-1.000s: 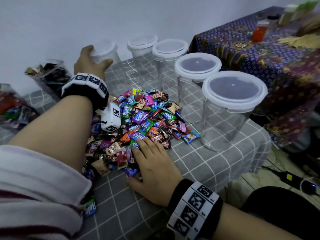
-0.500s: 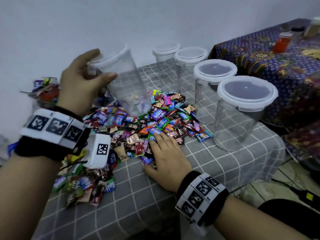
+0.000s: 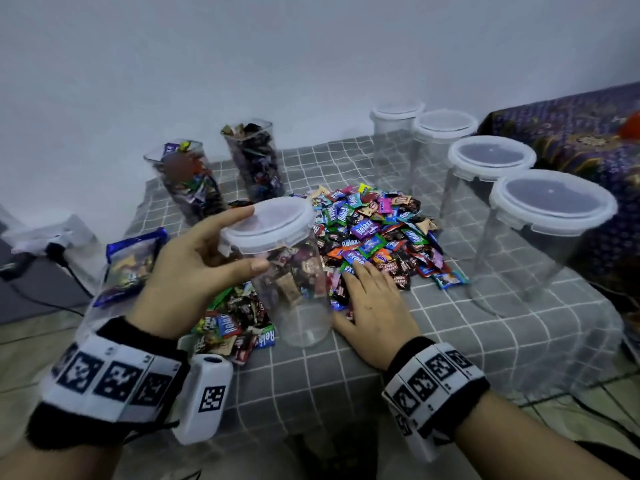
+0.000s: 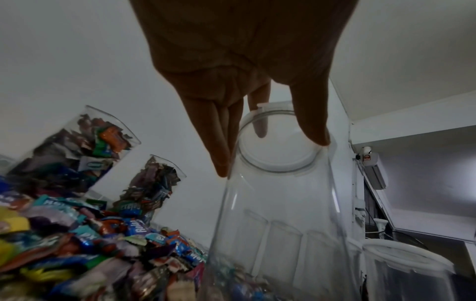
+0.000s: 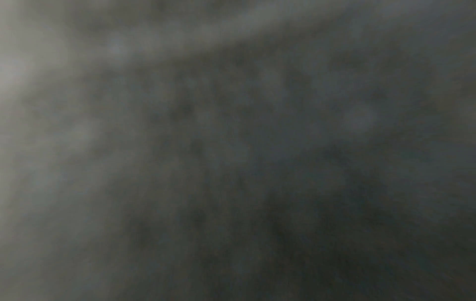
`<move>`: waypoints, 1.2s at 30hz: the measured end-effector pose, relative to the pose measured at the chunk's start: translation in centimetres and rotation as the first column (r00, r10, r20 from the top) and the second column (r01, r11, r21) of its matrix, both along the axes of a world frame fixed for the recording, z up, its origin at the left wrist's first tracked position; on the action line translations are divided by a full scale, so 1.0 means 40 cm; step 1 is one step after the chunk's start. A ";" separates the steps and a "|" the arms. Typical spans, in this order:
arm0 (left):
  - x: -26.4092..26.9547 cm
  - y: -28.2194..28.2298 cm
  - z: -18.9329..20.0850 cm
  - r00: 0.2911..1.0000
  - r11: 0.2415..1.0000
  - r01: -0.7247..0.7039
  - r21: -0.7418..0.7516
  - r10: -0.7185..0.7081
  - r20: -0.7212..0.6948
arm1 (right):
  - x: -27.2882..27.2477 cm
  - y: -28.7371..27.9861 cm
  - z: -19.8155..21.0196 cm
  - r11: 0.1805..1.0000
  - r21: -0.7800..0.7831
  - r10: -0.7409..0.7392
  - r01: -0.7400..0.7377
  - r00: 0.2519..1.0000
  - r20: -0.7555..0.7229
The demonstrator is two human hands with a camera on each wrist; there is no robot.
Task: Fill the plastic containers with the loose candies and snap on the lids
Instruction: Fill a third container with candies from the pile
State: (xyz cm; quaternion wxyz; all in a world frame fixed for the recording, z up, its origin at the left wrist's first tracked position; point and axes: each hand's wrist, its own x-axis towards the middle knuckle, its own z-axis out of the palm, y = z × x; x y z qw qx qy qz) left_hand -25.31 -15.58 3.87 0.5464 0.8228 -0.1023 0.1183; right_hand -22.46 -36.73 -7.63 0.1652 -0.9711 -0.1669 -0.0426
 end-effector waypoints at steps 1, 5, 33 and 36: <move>-0.004 0.003 -0.004 1.000 1.000 -0.012 0.002 0.012 -0.002 | 0.000 0.001 -0.001 1.000 -0.001 -0.006 0.006 1.000 -0.009; -0.013 0.001 -0.019 1.000 1.000 -0.004 0.026 0.004 0.026 | 0.000 0.002 -0.004 0.999 0.021 -0.029 0.030 0.999 -0.019; -0.032 -0.059 -0.106 0.994 0.990 0.069 -0.124 -0.080 -0.080 | -0.043 0.062 0.269 0.934 -0.110 0.338 -0.340 0.738 0.584; -0.031 -0.071 -0.110 0.998 0.989 0.025 -0.143 -0.035 -0.061 | -0.048 0.068 0.274 0.941 -0.178 0.337 -0.287 0.762 0.553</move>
